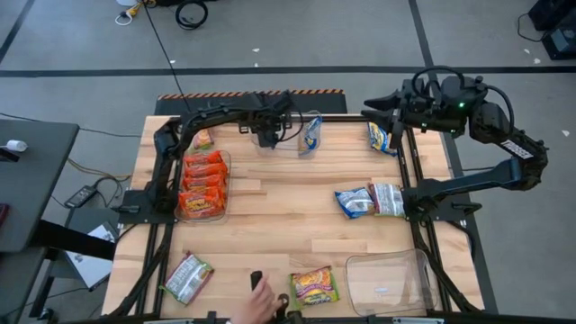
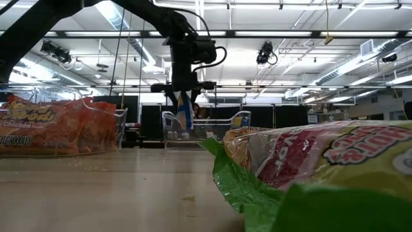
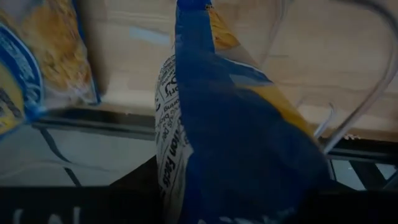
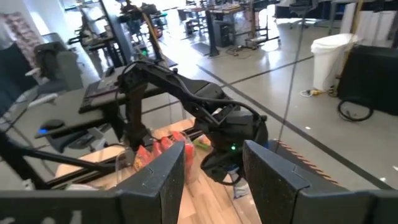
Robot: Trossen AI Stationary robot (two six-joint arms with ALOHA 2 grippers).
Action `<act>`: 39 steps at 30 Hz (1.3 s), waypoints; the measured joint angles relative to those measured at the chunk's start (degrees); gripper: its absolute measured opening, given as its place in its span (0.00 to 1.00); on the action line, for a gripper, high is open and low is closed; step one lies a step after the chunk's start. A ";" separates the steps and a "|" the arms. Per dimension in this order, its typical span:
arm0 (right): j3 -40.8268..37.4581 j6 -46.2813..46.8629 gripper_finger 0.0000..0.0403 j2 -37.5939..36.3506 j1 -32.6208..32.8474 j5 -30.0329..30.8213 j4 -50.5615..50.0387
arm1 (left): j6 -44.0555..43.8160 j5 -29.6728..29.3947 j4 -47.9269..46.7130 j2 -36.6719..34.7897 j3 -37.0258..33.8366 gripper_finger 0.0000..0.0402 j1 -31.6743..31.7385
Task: Sort Maruchan noodles
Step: Put the blue noodles into the middle transparent bin
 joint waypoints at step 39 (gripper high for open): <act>-0.01 -6.67 0.42 0.00 6.62 -9.79 -2.71 | -17.05 0.20 4.01 5.68 -0.02 0.50 -1.67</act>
